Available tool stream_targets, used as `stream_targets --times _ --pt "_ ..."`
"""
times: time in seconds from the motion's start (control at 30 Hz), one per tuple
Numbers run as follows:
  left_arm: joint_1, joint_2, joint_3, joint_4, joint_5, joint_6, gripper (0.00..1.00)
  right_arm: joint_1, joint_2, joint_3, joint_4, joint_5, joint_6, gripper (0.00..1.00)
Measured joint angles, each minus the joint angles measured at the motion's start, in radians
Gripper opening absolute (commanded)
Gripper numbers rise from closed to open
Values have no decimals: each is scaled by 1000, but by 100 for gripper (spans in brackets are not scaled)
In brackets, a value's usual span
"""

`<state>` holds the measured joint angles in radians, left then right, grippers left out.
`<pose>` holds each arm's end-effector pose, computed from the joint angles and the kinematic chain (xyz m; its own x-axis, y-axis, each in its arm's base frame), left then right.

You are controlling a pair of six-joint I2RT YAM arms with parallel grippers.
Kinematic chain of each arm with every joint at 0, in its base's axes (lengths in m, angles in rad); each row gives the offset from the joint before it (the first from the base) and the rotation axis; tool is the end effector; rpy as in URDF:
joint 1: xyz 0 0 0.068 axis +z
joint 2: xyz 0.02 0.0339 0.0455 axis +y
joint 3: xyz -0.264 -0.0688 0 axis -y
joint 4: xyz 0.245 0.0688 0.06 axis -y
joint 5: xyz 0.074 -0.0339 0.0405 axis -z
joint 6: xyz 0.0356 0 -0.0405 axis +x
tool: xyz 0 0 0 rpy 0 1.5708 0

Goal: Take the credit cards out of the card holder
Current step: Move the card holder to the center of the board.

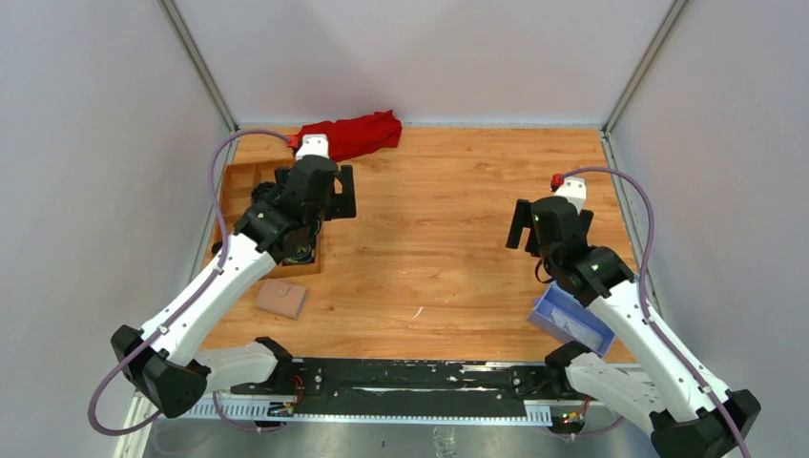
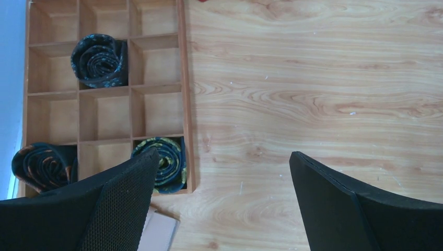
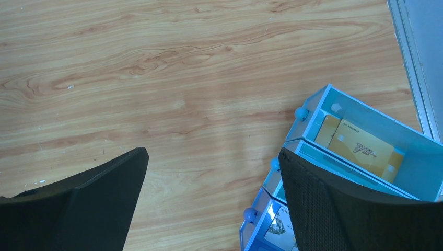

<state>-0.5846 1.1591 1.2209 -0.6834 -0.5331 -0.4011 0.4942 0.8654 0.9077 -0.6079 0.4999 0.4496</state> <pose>0.2104 -0.1175 0.3695 -0.4981 -0.0736 -0.8640 -0.0692 0.9966 -0.0449 0.1665 0.0703 0.3284 -0.4510 0.1903 -0.8720 0.1510 0.9792 0.1356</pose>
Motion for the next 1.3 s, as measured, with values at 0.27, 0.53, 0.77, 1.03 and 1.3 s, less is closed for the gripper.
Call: stream_targets --times 0.27,0.53,0.77,1.03,1.3 --pt "0 0 -9 -1 -16 -3 100 0 9 0 0 0 12 100" --pt "0 -7 -28 -11 -35 3 100 0 37 0 2 -27 10 100" --pt "79 -10 -119 -74 -21 -122 97 0 55 0 9 -64 6 100" --pt "315 -159 -415 -204 55 -398 95 0 53 -13 18 -86 6 100" --pt "385 -97 -482 -243 119 -598 99 0 45 -14 47 -106 6 100"
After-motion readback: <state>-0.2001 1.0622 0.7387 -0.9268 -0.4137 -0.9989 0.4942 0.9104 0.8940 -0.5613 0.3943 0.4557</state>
